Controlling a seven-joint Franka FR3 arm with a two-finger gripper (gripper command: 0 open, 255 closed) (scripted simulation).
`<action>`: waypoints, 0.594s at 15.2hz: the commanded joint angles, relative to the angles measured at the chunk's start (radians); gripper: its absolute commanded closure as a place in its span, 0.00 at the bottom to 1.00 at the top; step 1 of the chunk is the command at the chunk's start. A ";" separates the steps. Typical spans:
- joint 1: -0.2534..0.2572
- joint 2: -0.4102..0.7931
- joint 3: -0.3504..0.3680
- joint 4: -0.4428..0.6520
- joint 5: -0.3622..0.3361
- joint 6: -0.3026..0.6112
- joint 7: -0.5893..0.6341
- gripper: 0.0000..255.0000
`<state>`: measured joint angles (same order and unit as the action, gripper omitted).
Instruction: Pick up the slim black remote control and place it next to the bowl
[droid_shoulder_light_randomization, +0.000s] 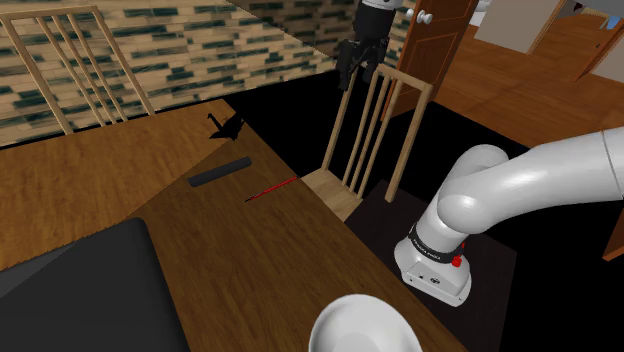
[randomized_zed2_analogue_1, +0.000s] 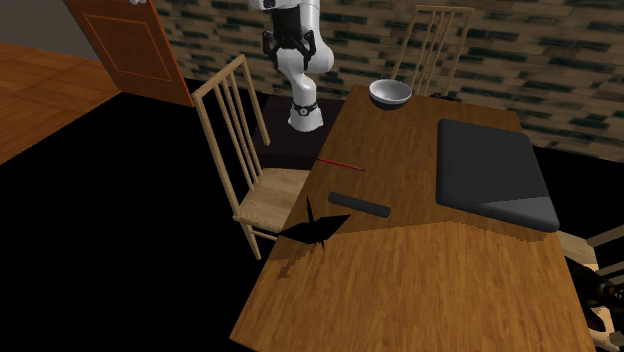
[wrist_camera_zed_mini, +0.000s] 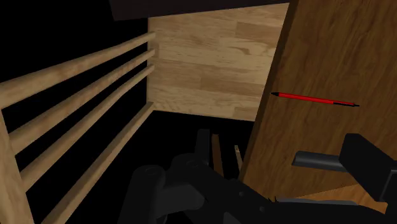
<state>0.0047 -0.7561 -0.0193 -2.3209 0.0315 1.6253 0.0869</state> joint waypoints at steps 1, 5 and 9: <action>0.000 0.000 0.000 0.000 0.000 0.000 0.000 0.00; 0.046 0.128 -0.011 0.014 -0.014 0.113 -0.117 0.00; 0.089 0.262 -0.015 0.047 -0.022 0.214 -0.230 0.00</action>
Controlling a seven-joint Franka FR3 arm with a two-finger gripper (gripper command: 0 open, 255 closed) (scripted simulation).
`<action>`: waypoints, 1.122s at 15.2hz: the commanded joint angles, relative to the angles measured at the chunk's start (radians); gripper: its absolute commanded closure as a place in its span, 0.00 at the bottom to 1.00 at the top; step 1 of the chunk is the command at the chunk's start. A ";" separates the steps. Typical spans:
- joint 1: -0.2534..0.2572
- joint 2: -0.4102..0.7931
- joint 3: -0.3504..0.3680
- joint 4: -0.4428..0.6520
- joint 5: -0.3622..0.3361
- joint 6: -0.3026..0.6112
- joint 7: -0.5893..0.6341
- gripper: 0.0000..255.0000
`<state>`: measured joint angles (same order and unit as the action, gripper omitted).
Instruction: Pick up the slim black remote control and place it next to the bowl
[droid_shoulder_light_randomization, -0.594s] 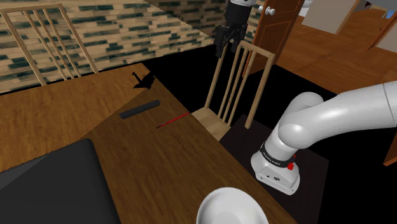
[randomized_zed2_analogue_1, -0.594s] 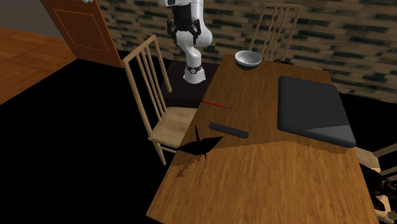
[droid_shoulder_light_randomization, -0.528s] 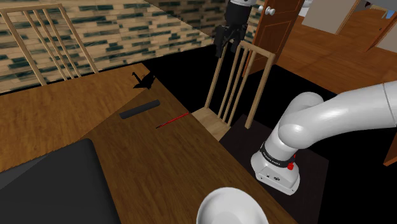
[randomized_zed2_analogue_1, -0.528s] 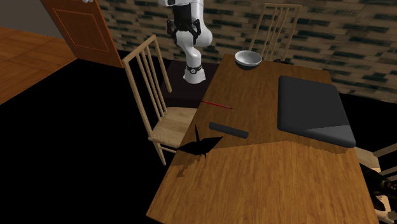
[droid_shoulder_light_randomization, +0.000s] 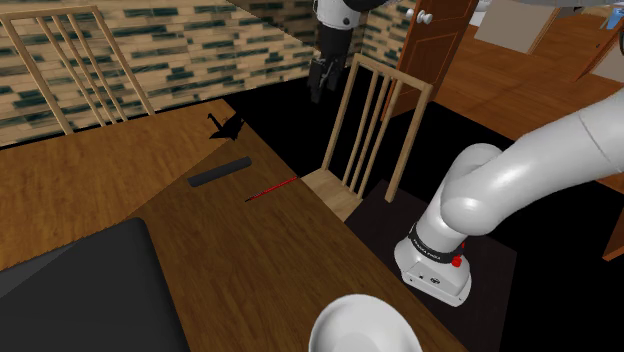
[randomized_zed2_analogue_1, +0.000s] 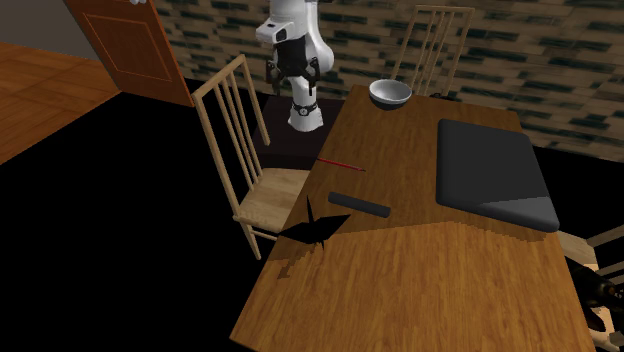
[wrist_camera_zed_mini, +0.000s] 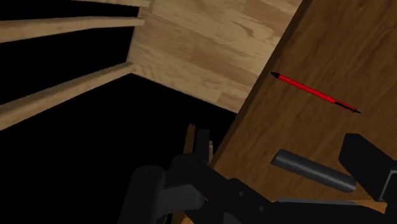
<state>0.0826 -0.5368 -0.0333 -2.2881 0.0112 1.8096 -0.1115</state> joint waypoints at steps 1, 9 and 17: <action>0.022 0.076 -0.001 0.024 -0.003 0.053 -0.059 0.00; 0.096 0.343 0.017 0.136 -0.012 0.209 -0.268 0.00; 0.155 0.592 0.066 0.279 -0.036 0.317 -0.450 0.00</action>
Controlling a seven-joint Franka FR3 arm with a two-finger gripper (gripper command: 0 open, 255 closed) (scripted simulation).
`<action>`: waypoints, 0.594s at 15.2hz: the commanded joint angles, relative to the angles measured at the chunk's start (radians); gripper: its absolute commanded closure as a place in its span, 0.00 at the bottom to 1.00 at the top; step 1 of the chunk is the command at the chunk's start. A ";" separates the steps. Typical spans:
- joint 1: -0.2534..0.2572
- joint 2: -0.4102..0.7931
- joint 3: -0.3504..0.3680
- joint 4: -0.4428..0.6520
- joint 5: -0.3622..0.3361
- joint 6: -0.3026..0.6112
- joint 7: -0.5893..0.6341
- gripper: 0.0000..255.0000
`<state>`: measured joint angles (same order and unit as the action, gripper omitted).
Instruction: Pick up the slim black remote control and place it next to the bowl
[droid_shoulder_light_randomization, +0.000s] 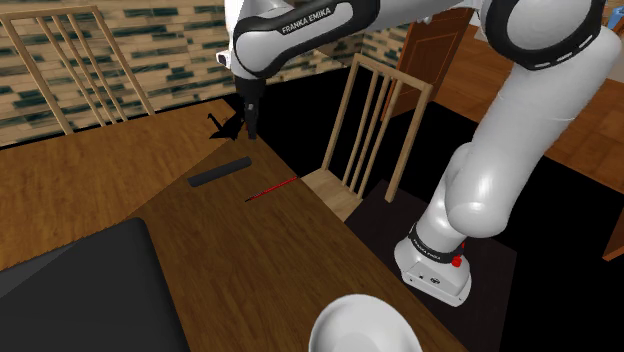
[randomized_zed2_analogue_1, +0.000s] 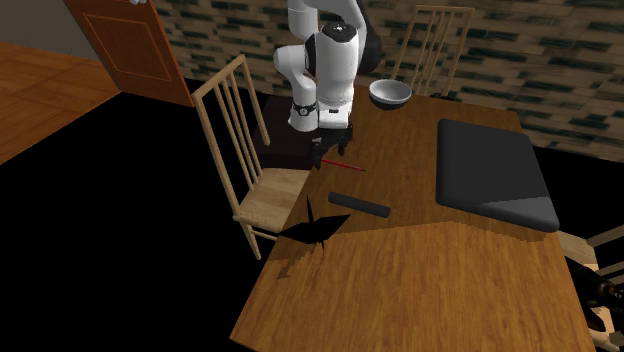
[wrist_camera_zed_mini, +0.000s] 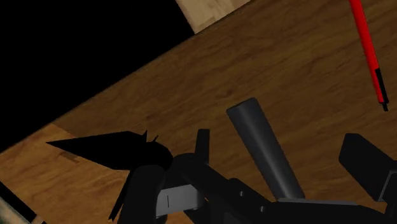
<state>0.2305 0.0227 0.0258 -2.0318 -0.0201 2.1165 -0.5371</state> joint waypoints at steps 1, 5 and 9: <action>0.014 0.063 0.014 0.042 -0.010 0.021 -0.045 0.00; 0.042 0.178 0.045 0.120 -0.037 0.060 -0.122 0.00; 0.073 0.289 0.075 0.197 -0.072 0.092 -0.193 0.00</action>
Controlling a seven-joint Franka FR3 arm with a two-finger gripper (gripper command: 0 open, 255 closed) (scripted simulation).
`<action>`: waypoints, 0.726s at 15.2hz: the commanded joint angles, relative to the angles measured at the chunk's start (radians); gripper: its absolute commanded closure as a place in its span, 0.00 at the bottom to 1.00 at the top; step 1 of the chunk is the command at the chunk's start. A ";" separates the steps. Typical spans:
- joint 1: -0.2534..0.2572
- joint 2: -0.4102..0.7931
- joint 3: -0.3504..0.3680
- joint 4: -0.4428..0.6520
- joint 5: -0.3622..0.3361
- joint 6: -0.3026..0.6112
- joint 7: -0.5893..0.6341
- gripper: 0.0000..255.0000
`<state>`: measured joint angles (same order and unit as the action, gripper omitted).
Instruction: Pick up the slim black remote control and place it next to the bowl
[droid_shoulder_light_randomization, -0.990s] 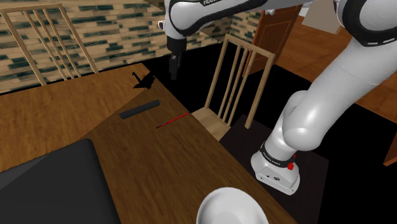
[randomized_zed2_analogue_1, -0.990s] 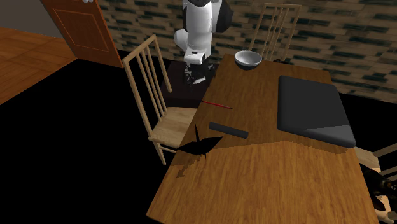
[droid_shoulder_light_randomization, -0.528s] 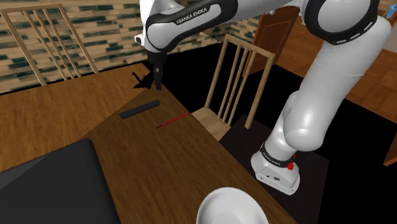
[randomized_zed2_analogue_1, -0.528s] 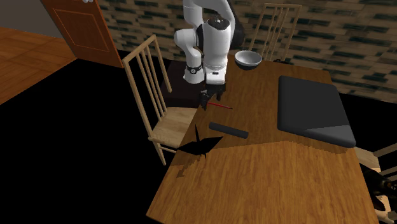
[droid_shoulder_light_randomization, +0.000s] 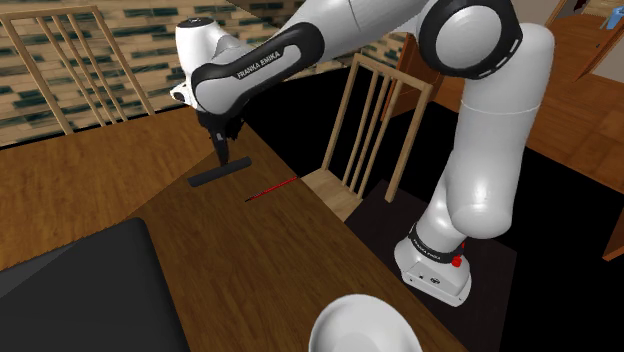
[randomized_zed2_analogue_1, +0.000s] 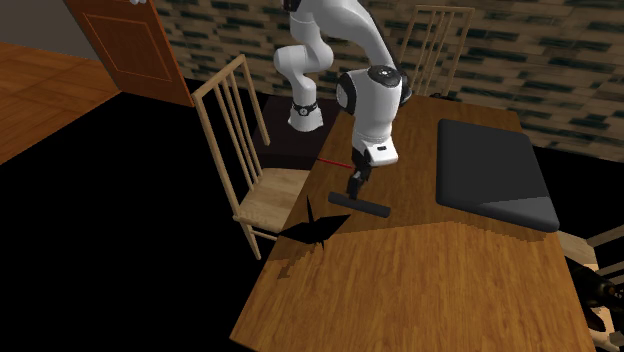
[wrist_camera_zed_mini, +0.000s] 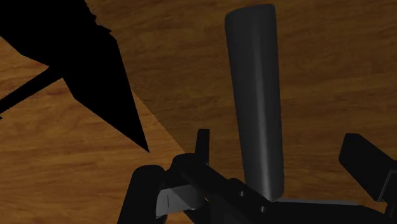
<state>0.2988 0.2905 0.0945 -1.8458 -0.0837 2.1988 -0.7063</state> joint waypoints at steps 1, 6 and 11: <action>0.013 0.047 0.014 0.030 -0.018 0.017 -0.041 0.00; 0.021 0.101 0.018 0.034 -0.034 0.065 -0.052 0.00; 0.022 0.129 0.014 0.026 -0.039 0.102 -0.048 0.00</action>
<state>0.3205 0.4167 0.1092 -1.8191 -0.1223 2.2962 -0.7556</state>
